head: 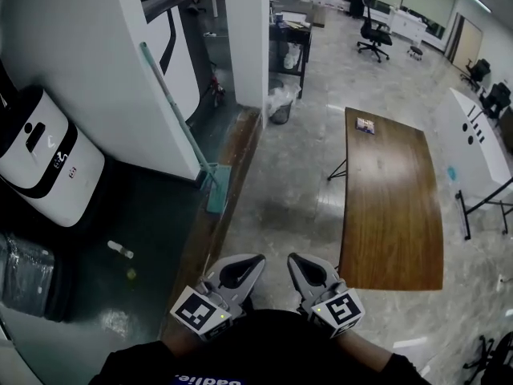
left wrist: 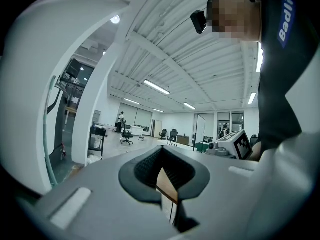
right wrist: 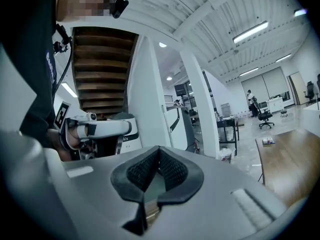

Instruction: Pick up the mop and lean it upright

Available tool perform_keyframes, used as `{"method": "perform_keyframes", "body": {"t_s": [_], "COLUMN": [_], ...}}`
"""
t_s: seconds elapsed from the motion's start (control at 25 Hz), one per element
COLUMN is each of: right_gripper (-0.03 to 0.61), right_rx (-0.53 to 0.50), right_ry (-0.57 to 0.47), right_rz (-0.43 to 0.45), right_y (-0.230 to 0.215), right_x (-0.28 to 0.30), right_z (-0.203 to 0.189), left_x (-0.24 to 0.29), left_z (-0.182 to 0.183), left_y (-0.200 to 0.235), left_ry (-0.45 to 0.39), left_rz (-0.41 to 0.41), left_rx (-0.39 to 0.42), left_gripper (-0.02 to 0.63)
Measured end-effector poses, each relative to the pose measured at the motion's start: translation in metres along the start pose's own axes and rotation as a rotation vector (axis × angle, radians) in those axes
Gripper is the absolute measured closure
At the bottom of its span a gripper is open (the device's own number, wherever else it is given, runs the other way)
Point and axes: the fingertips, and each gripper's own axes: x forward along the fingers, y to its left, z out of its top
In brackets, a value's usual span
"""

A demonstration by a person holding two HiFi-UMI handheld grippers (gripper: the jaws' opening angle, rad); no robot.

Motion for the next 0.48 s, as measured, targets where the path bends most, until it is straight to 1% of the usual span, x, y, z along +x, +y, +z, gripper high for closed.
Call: {"method": "perform_keyframes", "body": {"t_s": [0.16, 0.32, 0.48], "right_gripper": [0.574, 0.574, 0.574], "right_rx": [-0.030, 0.004, -0.017], "right_ry": [-0.009, 0.013, 0.015], "right_rz": [-0.026, -0.056, -0.072], "right_y": [-0.017, -0.029, -0.033], "right_x": [0.058, 0.126, 0.186], "right_z": [0.012, 0.023, 0.036], "left_x": [0.009, 0.014, 0.011], "left_z": [0.012, 0.017, 0.032], "left_y": [0.059, 0.123, 0.183], "left_ry": [-0.017, -0.019, -0.028], "left_rz": [-0.027, -0.045, -0.050], "left_rx": [-0.003, -0.015, -0.015], "left_gripper": [0.594, 0.594, 0.594]}}
